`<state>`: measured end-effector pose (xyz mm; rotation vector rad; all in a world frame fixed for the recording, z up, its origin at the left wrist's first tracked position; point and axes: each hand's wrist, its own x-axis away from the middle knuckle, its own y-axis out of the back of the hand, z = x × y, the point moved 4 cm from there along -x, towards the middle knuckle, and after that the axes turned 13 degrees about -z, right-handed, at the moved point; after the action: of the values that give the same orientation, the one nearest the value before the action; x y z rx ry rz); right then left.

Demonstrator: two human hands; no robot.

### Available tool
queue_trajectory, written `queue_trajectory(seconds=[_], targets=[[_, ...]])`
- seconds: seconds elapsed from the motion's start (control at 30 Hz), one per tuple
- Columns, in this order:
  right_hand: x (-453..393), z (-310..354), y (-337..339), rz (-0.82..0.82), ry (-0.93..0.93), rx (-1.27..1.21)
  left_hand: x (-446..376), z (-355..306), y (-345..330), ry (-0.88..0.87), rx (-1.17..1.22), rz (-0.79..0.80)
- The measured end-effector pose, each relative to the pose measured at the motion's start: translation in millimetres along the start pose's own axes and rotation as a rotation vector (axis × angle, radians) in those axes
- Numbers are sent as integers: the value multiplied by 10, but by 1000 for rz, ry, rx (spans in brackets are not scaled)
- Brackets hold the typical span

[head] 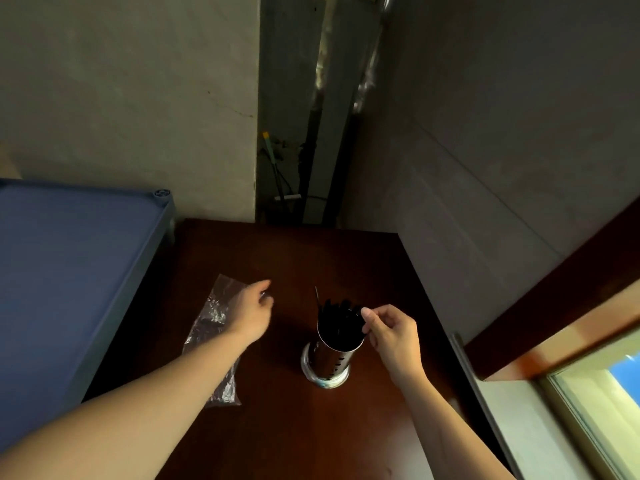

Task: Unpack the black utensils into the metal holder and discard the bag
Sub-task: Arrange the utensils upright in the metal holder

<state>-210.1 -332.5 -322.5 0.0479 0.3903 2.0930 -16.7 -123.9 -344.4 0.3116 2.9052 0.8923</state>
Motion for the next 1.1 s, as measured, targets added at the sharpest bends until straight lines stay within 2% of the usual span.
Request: queue_trajectory(seconds=[0.13, 0.23, 0.53, 0.77, 0.87, 1.0, 1.1], targets=[[-2, -146, 167, -122, 0, 31, 56, -423, -412, -136, 52, 196], [-11, -277, 258, -161, -25, 49, 69, -535, -632, -158, 25, 240], [-119, -501, 247, -151, -72, 124, 97, -567, -834, -140, 26, 164], [-107, -546, 45, 50, -60, 138, 224, -725, -819, -333, 104, 148], [-90, -510, -23, 81, -39, 142, 278, -788, -781, -384, 115, 151], [-109, -453, -70, 96, -7, 160, 297, -885, -646, -489, 130, 66], [-122, -444, -81, 92, -3, 173, 336, -917, -595, -544, 132, 79]])
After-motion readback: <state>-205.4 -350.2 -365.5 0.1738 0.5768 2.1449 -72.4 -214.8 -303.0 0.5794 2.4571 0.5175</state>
